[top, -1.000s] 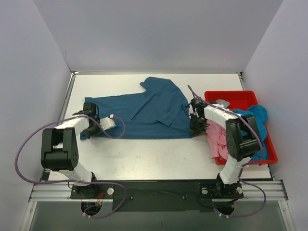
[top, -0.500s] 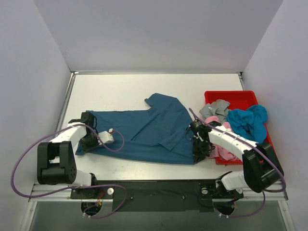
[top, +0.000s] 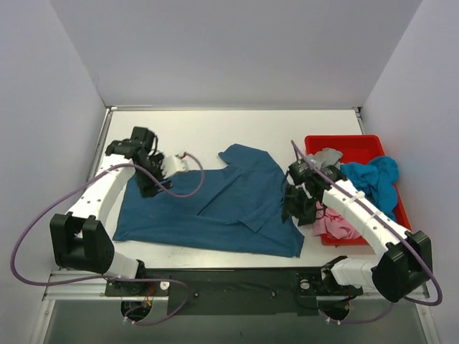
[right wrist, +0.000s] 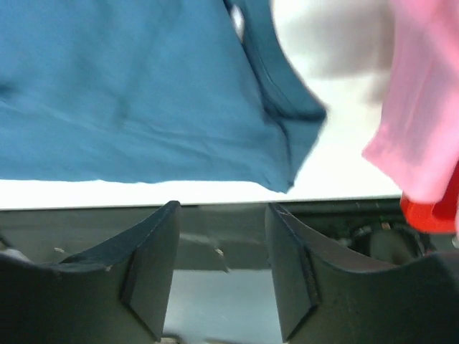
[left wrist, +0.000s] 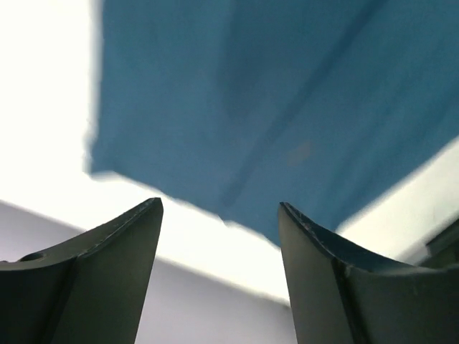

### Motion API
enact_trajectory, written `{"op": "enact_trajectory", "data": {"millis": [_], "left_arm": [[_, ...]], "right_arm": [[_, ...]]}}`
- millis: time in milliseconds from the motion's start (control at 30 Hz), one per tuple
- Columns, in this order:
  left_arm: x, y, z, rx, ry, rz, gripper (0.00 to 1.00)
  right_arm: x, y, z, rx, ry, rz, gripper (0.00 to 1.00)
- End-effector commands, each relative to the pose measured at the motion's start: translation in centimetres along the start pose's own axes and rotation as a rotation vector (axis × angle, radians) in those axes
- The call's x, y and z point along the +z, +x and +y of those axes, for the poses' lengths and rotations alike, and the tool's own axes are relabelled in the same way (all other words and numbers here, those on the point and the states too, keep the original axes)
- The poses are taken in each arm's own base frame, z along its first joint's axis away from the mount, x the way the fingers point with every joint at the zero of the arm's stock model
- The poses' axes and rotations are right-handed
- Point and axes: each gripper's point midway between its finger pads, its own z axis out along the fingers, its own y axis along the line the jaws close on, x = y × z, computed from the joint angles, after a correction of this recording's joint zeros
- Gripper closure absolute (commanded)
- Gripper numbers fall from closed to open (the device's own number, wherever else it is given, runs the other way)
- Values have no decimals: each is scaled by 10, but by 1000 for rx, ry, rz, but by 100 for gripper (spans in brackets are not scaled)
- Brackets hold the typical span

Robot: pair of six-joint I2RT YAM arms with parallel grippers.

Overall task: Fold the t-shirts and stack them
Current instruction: Fold the flattened tshirt in 1/3 of the way

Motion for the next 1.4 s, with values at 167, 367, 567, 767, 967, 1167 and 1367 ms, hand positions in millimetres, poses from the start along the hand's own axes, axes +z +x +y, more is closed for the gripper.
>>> {"op": "enact_trajectory", "data": {"millis": [167,367,567,767,967,1167,1367], "left_arm": [[-49,-239,-79,330,159,-572,44],[-6,-295,-171,560,246,-573,40],[37,-326,-214,674,202,-553,30],[70,-338,-206,682,130,-542,31],[98,-320,-201,732,90,-474,43],[84,-325,-197,638,121,-487,75],[72,-322,-196,544,227,-519,63]], "right_arm": [[-8,-53,19,52,-140,-61,95],[21,-27,36,167,-253,-39,100],[71,-2,9,254,-158,0,100],[97,15,-10,269,-77,42,100],[106,23,-20,278,-45,57,100],[108,31,-27,288,-23,68,100],[110,37,-36,280,12,78,100]]}}
